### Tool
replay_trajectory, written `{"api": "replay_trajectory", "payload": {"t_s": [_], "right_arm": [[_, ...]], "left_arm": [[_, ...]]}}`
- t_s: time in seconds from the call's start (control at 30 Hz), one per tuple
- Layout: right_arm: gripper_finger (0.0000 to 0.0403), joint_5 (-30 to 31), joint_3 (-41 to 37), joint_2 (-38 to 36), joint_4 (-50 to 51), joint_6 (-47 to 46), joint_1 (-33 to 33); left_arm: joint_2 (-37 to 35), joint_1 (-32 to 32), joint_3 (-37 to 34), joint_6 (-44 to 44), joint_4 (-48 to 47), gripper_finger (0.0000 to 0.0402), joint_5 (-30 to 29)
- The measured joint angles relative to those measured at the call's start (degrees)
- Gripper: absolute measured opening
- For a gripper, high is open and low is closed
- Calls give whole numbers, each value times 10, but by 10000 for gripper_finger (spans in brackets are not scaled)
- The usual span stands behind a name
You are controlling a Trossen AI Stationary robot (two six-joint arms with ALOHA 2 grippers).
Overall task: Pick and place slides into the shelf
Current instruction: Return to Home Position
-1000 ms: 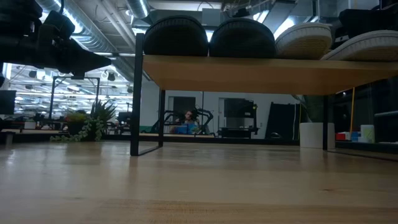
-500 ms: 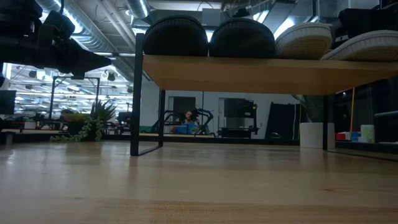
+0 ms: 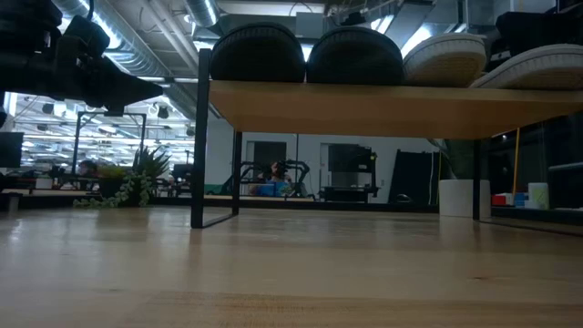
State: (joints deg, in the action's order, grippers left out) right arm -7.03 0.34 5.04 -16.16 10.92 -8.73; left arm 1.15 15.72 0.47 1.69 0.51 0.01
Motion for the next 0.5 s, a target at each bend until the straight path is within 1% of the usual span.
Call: {"api": "replay_trajectory", "payload": {"t_s": [0.23, 0.33, 0.5], "right_arm": [[28, -2, 0, -4, 0, -30, 0], [28, -2, 0, -19, 1, -46, 10], [28, -2, 0, -50, -1, -47, 21]], "left_arm": [[0, 0, 0, 0, 0, 0, 0], [0, 0, 0, 0, 0, 0, 0], [0, 0, 0, 0, 0, 0, 0]]}}
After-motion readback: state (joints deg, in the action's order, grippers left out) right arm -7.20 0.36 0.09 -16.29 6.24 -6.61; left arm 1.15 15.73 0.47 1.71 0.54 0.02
